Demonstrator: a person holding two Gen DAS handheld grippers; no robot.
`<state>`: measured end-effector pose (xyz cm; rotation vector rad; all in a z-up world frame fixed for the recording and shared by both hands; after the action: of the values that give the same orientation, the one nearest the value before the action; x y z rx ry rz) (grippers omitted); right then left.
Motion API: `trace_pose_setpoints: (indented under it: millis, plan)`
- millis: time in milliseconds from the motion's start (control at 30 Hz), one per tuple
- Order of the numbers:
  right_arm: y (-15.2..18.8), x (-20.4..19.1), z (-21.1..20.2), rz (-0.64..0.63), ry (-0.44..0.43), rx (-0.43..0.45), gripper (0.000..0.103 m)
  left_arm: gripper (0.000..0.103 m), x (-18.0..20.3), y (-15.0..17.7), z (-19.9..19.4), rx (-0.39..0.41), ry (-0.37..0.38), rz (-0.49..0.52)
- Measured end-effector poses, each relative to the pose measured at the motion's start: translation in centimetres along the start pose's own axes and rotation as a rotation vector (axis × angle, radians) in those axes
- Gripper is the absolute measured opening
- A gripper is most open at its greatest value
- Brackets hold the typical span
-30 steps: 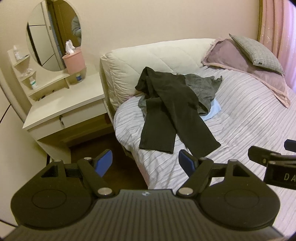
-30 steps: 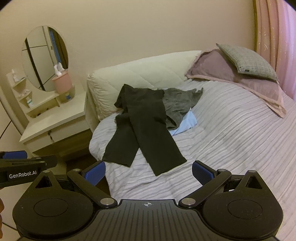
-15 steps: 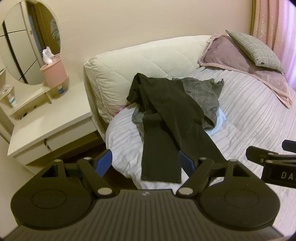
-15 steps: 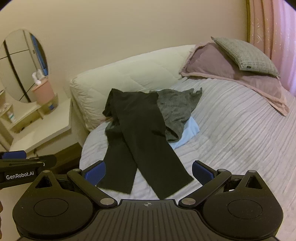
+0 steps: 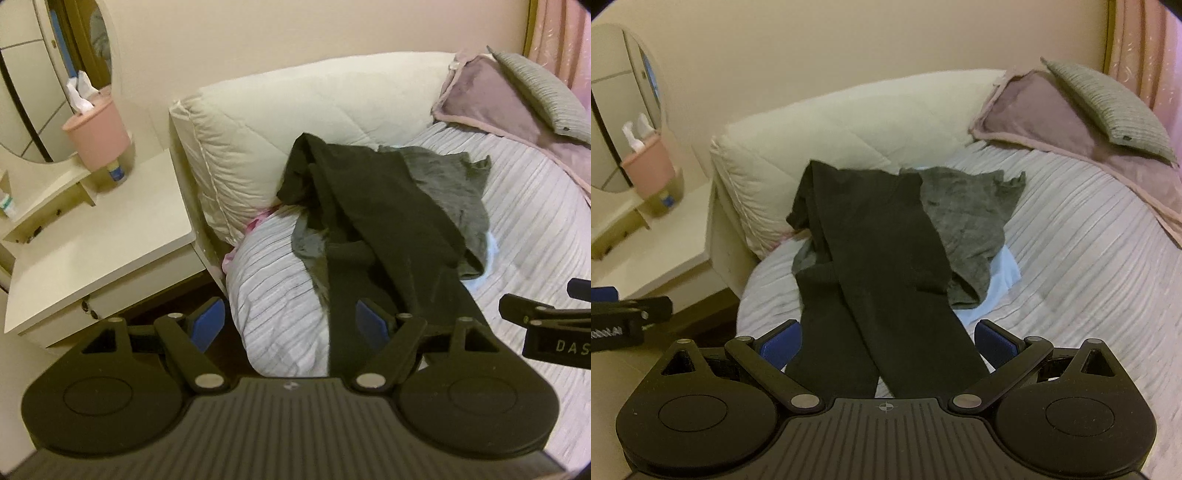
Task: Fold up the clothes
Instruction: 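Move both tools toward the dark olive trousers on the pile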
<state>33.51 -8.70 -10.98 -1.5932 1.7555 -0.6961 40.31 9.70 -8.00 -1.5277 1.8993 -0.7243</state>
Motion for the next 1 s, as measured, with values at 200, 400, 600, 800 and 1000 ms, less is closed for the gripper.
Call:
trace_pose_setpoints:
  millis: [200, 400, 600, 800, 1000]
  plan:
    - [-0.5, -1.0, 5.4, -0.027, 0.023, -0.049, 0.102, 0.074, -1.2, -1.4, 5.3, -0.053, 0.032, -0.005]
    - [-0.9, -1.0, 10.8, -0.051, 0.044, -0.082, 0.102, 0.072, -1.5, -2.6, 10.0, -0.081, 0.077, 0.002]
    - [-1.4, -1.4, 15.3, -0.073, 0.035, -0.093, 0.101, 0.072, -1.5, -3.4, 14.8, -0.115, 0.102, 0.0]
    - [-0.9, -2.1, 19.1, -0.146, 0.018, -0.094, 0.101, 0.068, -1.3, -3.3, 19.0, -0.155, 0.121, -0.01]
    - [-0.1, -3.4, 22.2, -0.222, -0.005, -0.074, 0.101, 0.066, -1.6, -2.8, 22.0, -0.18, 0.123, -0.021]
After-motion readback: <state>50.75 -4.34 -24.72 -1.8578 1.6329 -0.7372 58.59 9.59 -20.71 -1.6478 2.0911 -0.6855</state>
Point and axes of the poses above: each gripper's, at about its wrist camera, not at the fingertips, and z roughly the way its jaws point, x to its right, y to its underside, the point moved 2 cm from there along z, roughly the way its jaws point, and after that the axes turned 11 degrees about x, right-handed, at the moved point
